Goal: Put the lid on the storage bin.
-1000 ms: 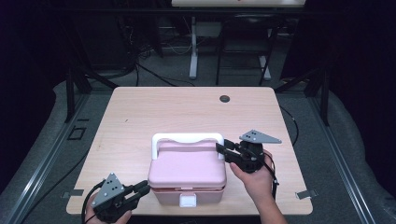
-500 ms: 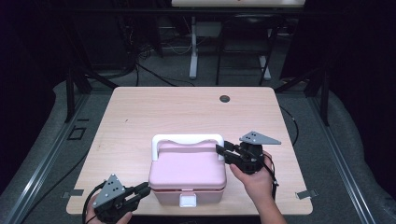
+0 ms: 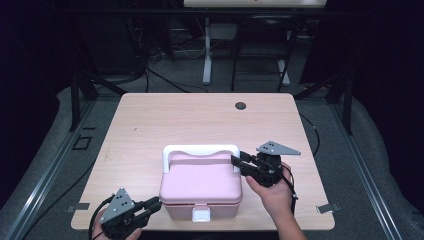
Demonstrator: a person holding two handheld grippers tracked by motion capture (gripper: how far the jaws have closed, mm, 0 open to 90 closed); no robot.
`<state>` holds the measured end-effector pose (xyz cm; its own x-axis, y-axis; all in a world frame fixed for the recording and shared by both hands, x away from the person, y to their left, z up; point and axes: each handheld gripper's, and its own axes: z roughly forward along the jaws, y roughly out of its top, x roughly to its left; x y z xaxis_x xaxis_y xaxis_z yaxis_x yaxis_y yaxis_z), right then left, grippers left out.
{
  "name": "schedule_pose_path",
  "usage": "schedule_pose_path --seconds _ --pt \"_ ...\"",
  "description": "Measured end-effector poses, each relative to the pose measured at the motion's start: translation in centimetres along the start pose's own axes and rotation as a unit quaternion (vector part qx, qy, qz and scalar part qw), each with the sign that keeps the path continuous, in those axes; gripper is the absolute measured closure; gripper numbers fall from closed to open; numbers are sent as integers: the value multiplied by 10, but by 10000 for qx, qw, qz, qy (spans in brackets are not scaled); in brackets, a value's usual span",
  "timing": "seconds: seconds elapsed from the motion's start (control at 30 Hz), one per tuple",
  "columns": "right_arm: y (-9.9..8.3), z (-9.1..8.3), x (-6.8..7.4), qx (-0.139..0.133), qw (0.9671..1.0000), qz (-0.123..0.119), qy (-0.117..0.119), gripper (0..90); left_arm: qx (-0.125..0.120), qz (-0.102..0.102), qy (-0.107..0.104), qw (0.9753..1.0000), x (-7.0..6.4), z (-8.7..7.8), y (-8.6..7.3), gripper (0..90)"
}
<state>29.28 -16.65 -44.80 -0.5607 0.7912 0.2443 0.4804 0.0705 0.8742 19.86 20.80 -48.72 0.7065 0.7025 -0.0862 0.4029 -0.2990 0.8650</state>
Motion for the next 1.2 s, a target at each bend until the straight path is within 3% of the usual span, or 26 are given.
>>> schedule_pose_path --seconds 1.2 --pt "-3 2 -1 32 10000 62 2 633 -20 -7 -69 10000 -5 -4 -6 783"
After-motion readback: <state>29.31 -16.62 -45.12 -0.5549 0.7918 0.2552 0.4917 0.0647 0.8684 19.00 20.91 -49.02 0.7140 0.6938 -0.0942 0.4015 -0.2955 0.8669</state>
